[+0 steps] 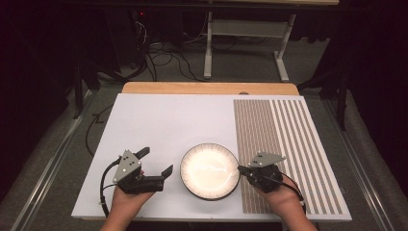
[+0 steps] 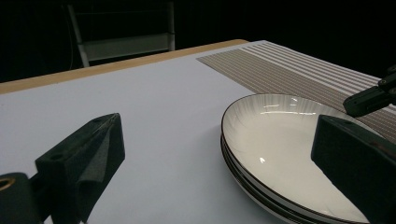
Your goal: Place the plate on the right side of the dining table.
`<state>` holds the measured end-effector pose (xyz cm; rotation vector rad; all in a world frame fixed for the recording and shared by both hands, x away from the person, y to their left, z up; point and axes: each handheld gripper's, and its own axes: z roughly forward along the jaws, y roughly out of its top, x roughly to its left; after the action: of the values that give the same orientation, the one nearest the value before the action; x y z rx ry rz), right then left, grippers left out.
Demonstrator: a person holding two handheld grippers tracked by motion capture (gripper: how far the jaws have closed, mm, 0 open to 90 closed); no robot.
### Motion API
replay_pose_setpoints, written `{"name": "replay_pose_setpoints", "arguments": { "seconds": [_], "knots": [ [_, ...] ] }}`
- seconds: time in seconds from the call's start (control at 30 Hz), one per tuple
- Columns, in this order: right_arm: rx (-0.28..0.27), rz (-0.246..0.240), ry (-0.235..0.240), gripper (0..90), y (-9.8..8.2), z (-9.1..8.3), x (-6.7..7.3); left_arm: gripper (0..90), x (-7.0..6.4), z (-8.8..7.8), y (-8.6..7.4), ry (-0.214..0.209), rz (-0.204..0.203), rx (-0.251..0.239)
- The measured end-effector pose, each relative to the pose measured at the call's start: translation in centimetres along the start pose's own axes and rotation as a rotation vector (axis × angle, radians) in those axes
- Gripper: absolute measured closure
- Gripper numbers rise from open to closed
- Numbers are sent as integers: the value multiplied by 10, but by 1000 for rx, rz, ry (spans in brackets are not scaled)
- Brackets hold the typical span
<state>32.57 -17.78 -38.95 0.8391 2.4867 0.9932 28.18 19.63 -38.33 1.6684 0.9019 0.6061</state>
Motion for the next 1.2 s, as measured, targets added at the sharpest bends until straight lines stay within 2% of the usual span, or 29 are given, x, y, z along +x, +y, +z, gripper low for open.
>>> {"name": "replay_pose_setpoints", "arguments": {
  "seconds": [0.43, 0.87, 1.2],
  "knots": [
    [1, -1, 13, 900, 3, 4, 3, 33, 0, -1, 0, 1, -2, -5],
    [13, -16, 34, 900, 7, 13, 12, 33, 1, -2, 1, 0, -7, -9],
    [9, -5, 45, 900, 7, 13, 11, 33, 0, -1, 1, 0, -5, -8]
  ]
}}
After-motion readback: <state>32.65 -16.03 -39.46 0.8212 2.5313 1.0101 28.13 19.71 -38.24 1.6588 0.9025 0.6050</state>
